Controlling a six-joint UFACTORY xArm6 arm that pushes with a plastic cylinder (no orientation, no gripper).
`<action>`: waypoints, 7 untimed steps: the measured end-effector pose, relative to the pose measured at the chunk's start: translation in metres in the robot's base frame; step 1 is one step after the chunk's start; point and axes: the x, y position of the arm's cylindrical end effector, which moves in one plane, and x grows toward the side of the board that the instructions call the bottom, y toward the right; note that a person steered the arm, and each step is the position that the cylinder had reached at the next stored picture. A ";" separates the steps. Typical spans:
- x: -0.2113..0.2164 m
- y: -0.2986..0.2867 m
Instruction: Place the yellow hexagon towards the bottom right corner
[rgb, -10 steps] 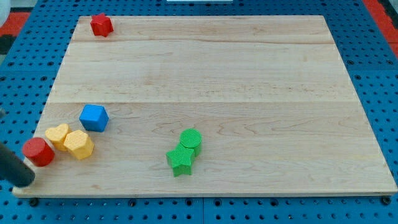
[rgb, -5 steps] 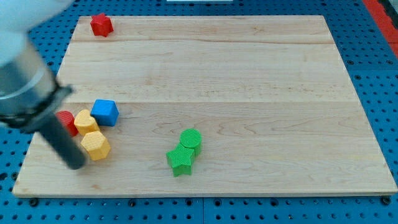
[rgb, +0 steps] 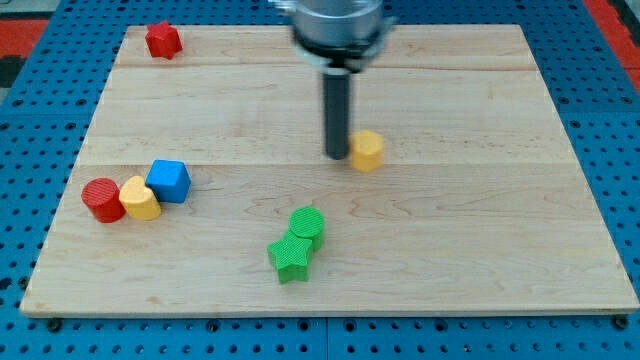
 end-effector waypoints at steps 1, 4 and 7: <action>-0.030 0.023; 0.032 0.072; 0.122 0.139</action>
